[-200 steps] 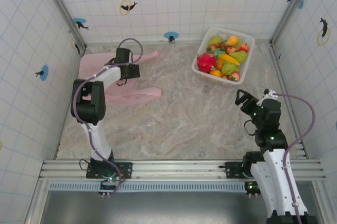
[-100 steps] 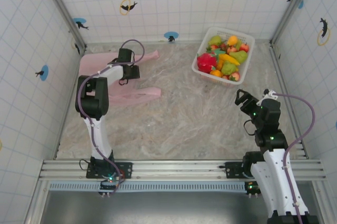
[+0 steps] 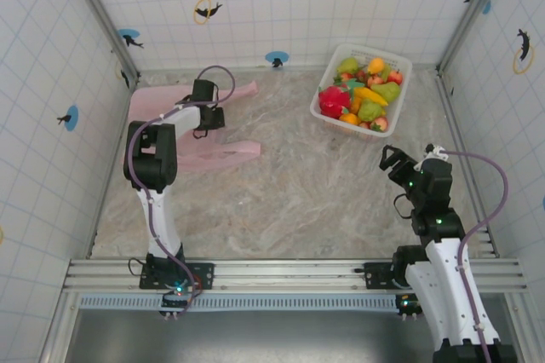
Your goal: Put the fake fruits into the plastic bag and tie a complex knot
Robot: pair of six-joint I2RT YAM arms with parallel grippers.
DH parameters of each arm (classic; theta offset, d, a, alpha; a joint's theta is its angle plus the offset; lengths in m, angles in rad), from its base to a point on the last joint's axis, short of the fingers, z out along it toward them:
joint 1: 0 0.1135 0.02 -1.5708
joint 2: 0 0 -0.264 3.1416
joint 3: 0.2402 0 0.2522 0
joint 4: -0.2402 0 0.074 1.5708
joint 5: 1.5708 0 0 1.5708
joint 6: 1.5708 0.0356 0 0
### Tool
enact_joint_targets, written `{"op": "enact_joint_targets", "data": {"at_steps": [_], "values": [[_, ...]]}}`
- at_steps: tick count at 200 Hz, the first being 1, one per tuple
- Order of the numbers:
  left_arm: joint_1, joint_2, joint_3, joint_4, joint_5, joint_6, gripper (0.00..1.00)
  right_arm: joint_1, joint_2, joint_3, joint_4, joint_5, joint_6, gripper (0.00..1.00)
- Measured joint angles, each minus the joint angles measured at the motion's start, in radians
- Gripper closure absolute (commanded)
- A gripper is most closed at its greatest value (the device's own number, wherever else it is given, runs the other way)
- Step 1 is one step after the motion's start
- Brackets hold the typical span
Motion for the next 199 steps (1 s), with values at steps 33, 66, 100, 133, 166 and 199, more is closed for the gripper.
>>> {"op": "enact_joint_targets", "data": {"at_steps": [33,66,100,133,166,199], "values": [[0.000,-0.067,-0.059,-0.003,0.015,0.004,1.00,0.003,0.012,0.000,0.004,-0.030,0.008,0.00],[0.000,-0.253,-0.116,-0.020,0.087,0.003,1.00,0.072,0.059,0.007,0.056,-0.087,0.029,0.00],[0.000,-0.430,-0.116,-0.057,0.202,0.003,1.00,0.245,0.132,0.015,0.205,-0.093,0.065,0.00],[-0.003,-0.523,-0.116,-0.140,0.280,0.002,1.00,0.416,0.267,0.015,0.452,-0.051,0.112,0.00],[-0.005,-0.599,-0.116,-0.208,0.352,-0.012,1.00,0.529,0.482,0.064,0.613,-0.025,0.121,0.00],[-0.008,-0.646,-0.112,-0.247,0.427,-0.051,1.00,0.636,0.681,0.138,0.790,0.026,0.146,0.00]]}}
